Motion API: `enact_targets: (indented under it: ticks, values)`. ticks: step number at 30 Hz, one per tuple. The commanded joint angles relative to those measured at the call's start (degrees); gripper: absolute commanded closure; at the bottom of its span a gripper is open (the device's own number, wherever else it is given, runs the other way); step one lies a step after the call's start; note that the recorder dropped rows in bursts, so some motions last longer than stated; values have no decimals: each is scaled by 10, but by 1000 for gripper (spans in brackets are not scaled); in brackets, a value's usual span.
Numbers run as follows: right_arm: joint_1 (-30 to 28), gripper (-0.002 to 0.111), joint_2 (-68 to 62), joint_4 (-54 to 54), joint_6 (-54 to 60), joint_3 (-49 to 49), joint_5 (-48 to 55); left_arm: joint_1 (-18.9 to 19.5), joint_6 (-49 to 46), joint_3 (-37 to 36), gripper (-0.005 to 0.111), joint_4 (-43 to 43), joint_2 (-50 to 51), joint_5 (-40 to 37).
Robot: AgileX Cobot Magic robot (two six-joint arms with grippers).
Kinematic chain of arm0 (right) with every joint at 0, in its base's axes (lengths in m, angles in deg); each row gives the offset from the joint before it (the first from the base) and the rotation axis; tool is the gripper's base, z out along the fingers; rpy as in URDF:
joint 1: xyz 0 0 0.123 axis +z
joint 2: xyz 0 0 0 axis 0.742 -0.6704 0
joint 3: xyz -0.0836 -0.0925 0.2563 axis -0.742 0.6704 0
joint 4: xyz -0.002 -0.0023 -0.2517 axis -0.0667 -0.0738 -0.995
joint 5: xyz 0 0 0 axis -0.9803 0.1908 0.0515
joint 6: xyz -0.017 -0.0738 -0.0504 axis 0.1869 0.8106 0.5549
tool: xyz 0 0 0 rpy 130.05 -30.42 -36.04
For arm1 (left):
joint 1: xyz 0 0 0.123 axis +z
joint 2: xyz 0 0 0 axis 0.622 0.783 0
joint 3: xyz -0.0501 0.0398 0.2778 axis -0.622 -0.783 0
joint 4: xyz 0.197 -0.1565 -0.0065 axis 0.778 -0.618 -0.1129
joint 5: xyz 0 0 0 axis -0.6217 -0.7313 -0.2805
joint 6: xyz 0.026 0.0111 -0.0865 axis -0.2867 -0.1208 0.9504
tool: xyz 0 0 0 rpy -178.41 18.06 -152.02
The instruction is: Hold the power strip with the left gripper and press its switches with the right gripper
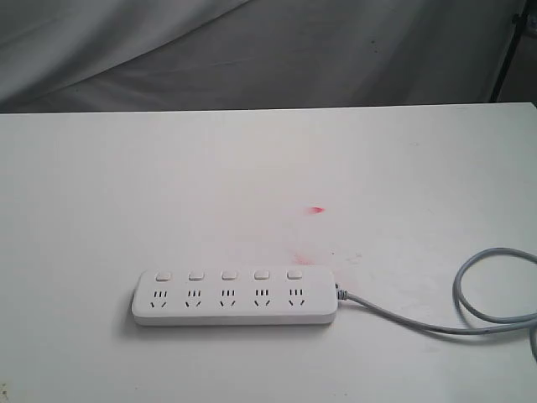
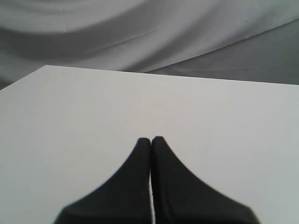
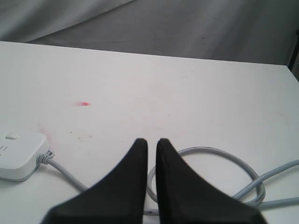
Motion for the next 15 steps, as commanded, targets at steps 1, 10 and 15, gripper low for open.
enact_targets:
  ticks: [1,10,15]
  values:
    - [-2,101,2,0,0,2,0,2,1,-3,107,-3,-2,2]
    - [-2,101,2,0,0,2,0,2,1,-3,107,-3,-2,2]
    - [-2,101,2,0,0,2,0,2,-5,-3,107,7,-2,2]
